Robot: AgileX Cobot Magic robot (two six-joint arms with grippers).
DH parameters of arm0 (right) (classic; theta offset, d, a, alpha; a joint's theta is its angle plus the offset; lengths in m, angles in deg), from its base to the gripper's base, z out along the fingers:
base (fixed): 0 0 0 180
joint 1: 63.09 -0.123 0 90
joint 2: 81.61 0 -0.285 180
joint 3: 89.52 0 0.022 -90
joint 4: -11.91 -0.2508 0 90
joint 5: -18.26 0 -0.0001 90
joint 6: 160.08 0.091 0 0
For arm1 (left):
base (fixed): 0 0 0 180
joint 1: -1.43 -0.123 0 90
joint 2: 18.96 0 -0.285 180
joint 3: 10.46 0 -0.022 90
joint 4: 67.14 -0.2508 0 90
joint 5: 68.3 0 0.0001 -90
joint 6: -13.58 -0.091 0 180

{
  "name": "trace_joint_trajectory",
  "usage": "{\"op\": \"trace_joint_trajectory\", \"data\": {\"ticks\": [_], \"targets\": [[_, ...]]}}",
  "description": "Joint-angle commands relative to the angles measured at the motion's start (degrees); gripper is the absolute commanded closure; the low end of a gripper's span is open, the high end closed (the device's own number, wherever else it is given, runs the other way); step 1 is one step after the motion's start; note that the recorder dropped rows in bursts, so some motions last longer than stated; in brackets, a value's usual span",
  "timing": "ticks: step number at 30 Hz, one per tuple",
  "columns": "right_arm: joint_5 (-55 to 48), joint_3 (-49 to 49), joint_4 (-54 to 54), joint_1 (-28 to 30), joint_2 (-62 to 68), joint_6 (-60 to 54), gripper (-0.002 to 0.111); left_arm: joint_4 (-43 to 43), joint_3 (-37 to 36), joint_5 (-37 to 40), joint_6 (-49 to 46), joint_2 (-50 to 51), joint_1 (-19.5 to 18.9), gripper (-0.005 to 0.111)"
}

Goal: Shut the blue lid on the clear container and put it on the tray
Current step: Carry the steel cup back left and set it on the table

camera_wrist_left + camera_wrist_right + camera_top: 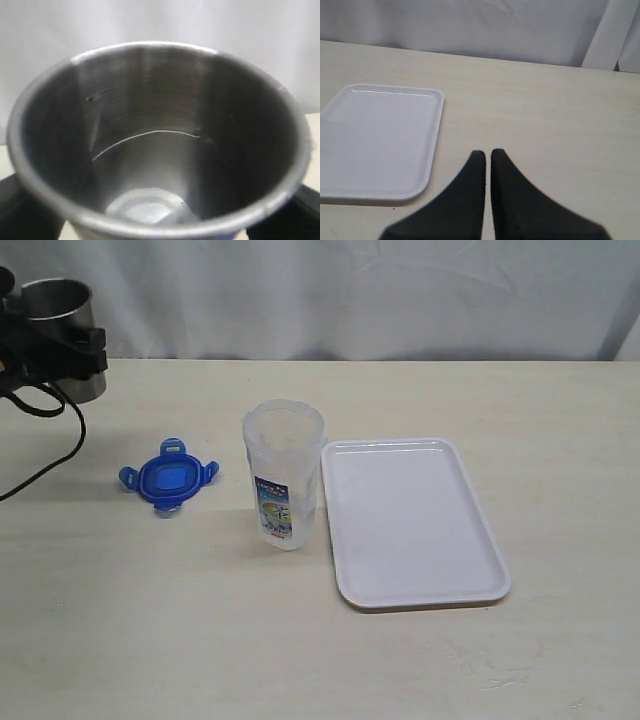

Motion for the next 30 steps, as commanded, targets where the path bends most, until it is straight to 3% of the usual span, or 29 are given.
{"op": "trace_joint_trajectory", "data": {"ticks": [1,6,13,30], "targets": [[-0.05,-0.21,-0.33,0.23,-0.26,0.04,0.104,0.35,4.99,-4.88,0.44,5.91,-2.46,0.107],[-0.05,-0.21,-0.33,0.23,-0.26,0.04,0.104,0.35,8.93,-9.85,0.44,12.71,-2.71,0.107],[-0.05,-0.21,-0.33,0.23,-0.26,0.04,0.104,-0.74,13.17,-10.25,0.44,19.58,-2.61,0.107],[-0.05,-0.21,-0.33,0.23,-0.26,0.04,0.104,-0.99,14.05,-10.24,0.56,23.71,-2.61,0.105]]}}
